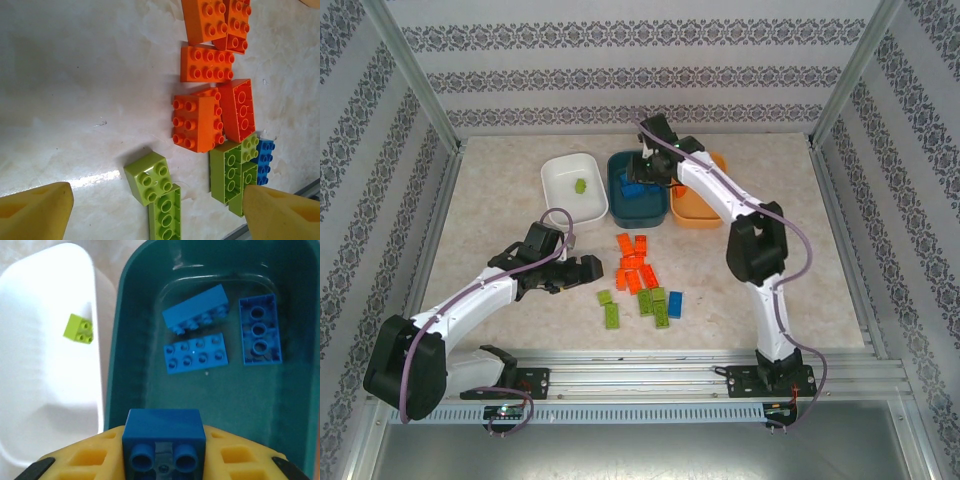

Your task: Sort the legos into containers by color

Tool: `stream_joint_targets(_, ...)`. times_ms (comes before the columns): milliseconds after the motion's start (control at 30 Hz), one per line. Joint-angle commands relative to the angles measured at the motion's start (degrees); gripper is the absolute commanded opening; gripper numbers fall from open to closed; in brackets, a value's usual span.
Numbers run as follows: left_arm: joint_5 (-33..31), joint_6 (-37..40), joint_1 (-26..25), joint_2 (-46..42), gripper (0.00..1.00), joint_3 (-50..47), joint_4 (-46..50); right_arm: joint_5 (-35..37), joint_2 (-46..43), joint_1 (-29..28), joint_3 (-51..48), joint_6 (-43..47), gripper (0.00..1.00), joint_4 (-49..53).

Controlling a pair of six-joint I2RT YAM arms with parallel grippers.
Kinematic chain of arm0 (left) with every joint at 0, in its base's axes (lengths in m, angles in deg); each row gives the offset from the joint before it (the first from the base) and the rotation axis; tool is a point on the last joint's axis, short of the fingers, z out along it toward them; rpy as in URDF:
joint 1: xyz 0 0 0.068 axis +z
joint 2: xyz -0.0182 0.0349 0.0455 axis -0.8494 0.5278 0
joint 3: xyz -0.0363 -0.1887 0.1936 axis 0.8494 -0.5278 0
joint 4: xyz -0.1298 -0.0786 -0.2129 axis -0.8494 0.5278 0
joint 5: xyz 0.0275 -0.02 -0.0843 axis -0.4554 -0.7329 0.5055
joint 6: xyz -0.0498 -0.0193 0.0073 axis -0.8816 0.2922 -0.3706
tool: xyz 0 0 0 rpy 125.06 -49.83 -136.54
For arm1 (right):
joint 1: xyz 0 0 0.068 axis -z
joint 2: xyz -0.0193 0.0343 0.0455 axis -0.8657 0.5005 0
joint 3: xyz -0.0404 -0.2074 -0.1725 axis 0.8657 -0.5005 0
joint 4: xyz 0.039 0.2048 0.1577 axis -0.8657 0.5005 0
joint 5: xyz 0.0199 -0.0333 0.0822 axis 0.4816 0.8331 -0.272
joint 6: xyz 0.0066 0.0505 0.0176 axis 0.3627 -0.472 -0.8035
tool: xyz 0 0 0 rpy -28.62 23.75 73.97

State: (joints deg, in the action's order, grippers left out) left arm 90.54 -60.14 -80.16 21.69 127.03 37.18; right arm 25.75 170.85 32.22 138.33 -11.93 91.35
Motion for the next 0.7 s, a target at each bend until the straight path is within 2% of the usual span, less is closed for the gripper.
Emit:
stream_joint_targets(0,0.78,0.68,0.39,-0.92,0.89,-1.02,-0.43,-0.83,5.86,0.76,7.27,1.28,0.33,3.55)
stream_joint_targets(200,0.76,0.72,0.74,-1.94,0.89,-1.43,0.86,-1.4,15.04,1.6,16.95,0.07,0.35,6.22)
stream_joint_targets(367,0.41,0.3,0.76,-2.66,0.89,-1.49,1.61,-2.08,17.52,2.34,19.97,-0.73,0.48,6.68)
stream_joint_targets(533,0.3,-0.49,0.76,-3.37,0.9,-1.52,1.46,-2.82,14.48,2.87,18.82,-0.3,0.55,7.77)
stream_joint_targets(667,0.48,-1.74,0.76,-3.92,0.9,-1.48,0.79,-1.96,4.77,2.23,10.99,1.11,0.57,6.93)
